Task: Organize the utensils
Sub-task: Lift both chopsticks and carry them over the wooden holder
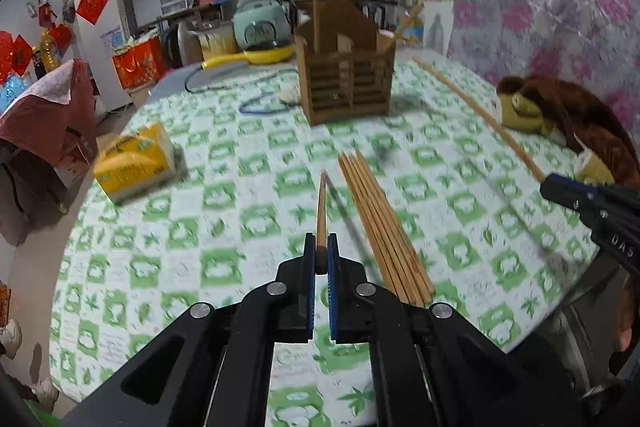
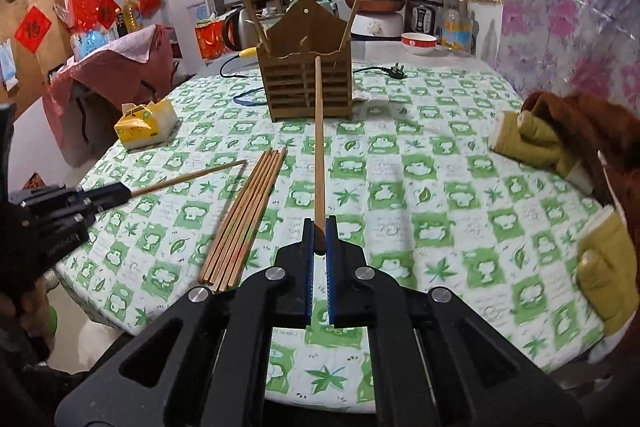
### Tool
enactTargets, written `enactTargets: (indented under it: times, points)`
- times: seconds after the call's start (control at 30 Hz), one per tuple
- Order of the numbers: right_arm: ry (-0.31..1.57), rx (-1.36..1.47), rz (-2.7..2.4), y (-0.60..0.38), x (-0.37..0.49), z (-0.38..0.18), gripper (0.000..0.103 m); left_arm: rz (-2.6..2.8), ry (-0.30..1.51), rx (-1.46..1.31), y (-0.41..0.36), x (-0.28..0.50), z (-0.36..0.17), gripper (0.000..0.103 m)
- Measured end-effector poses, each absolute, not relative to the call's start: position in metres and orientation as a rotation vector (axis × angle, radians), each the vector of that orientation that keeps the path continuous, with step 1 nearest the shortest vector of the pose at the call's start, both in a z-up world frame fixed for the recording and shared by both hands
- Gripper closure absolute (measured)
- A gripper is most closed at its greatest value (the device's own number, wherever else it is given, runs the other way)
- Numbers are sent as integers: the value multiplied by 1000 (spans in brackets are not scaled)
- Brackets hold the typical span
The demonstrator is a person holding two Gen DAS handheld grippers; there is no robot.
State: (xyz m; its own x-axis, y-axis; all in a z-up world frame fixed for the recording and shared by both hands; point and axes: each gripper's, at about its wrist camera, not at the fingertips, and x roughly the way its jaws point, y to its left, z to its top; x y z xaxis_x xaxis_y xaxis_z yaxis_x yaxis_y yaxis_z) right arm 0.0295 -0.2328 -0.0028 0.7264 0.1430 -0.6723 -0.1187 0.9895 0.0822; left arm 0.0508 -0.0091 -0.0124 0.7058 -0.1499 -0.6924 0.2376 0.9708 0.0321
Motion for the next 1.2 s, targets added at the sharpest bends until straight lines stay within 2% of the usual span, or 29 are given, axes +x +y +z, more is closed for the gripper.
enactTargets:
  times: [0.2, 0.37, 1.2]
  points:
    - [853, 12, 150, -229, 37, -23, 97, -205, 737, 101, 0, 54, 0, 97]
    - [865, 26, 160, -230, 33, -28, 97, -203, 747, 89, 2, 54, -3, 97]
    - [576, 126, 195, -247, 55, 64, 97, -245, 641, 102, 0, 79, 36, 97]
